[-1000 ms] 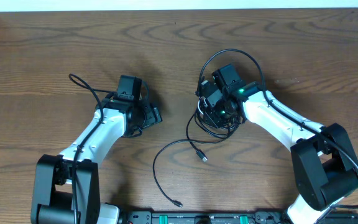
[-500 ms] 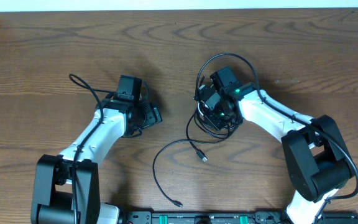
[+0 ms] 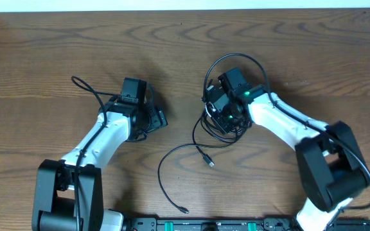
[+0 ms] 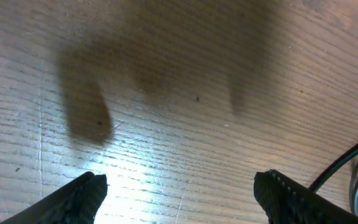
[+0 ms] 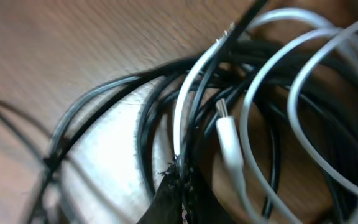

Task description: Untangle cables

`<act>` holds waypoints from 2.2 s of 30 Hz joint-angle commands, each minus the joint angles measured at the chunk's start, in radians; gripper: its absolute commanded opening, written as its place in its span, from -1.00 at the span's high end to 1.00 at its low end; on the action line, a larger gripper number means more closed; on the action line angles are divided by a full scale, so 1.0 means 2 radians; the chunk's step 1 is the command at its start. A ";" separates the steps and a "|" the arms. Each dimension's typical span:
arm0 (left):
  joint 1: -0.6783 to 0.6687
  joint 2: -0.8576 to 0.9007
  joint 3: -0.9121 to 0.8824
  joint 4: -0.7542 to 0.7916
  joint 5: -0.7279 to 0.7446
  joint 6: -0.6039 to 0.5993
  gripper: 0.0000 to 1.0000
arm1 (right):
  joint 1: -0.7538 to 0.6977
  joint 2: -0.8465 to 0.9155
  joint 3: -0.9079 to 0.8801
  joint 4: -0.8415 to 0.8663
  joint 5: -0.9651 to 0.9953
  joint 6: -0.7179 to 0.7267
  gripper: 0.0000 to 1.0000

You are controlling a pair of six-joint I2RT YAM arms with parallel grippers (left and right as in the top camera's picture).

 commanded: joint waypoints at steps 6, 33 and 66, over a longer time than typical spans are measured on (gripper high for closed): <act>0.002 0.003 -0.002 0.000 -0.007 0.001 -0.64 | -0.014 -0.154 0.021 0.004 -0.120 0.072 0.98; 0.002 0.003 -0.002 -0.001 -0.007 0.001 -0.64 | 0.004 -0.062 -0.029 -0.011 -0.030 0.016 0.52; 0.002 0.003 -0.002 -0.002 -0.007 0.001 -0.65 | 0.031 0.011 -0.039 0.043 -0.014 0.032 0.91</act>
